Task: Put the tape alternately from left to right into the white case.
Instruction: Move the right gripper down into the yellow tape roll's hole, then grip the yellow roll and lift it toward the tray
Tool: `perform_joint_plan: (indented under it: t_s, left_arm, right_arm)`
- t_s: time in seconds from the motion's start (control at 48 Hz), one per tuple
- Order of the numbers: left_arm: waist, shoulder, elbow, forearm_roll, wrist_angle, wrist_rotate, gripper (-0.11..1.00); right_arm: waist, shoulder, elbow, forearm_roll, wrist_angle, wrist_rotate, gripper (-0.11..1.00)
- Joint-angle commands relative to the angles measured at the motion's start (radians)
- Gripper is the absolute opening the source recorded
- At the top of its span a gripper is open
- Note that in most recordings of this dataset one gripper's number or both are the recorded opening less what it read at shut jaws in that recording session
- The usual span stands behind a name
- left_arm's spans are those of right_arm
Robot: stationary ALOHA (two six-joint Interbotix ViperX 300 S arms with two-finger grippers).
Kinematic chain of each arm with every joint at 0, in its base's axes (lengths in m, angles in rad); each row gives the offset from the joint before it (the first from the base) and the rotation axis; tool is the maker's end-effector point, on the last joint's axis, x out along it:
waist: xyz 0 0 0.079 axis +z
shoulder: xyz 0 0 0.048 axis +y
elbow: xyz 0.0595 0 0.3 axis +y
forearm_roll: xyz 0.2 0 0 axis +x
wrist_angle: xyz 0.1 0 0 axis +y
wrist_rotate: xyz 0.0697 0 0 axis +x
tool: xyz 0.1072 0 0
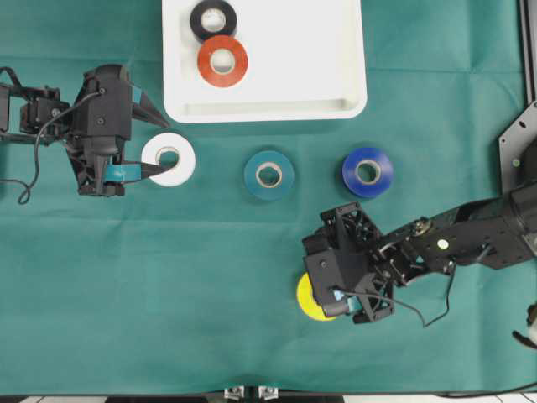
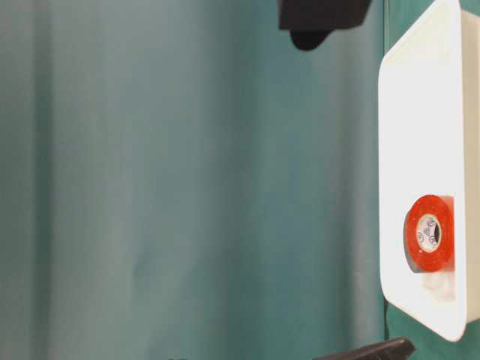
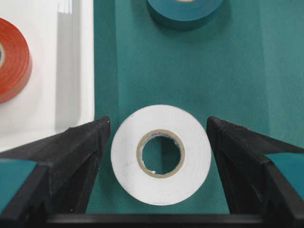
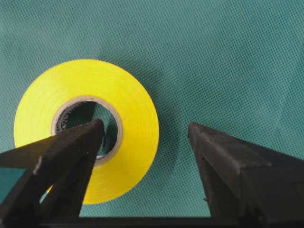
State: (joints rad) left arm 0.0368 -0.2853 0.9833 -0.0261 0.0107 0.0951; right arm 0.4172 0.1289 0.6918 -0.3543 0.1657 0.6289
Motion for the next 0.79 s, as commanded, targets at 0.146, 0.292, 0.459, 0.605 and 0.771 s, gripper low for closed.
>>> perform_joint_plan:
  t_s: [0.146, 0.292, 0.459, 0.605, 0.771]
  left_arm:
    - [-0.003, -0.006, 0.005, 0.000, -0.009, -0.002, 0.88]
    - [-0.005, -0.008, 0.006, -0.002, -0.008, -0.002, 0.88]
    - [-0.003, -0.008, 0.008, 0.000, -0.008, -0.002, 0.88]
    - [-0.005, -0.006, 0.009, -0.002, -0.009, -0.002, 0.88]
    - [-0.003, -0.008, 0.012, 0.000, -0.009, -0.002, 0.88]
  right_arm:
    - [-0.008, -0.008, -0.021, 0.000, -0.006, -0.002, 0.82]
    - [-0.008, -0.008, -0.029, -0.005, -0.005, -0.002, 0.68]
    - [-0.008, -0.011, -0.041, -0.006, -0.005, -0.003, 0.26]
    - [-0.008, -0.021, -0.041, -0.006, -0.005, -0.003, 0.26]
    - [-0.008, -0.032, -0.041, -0.006, -0.003, -0.003, 0.26]
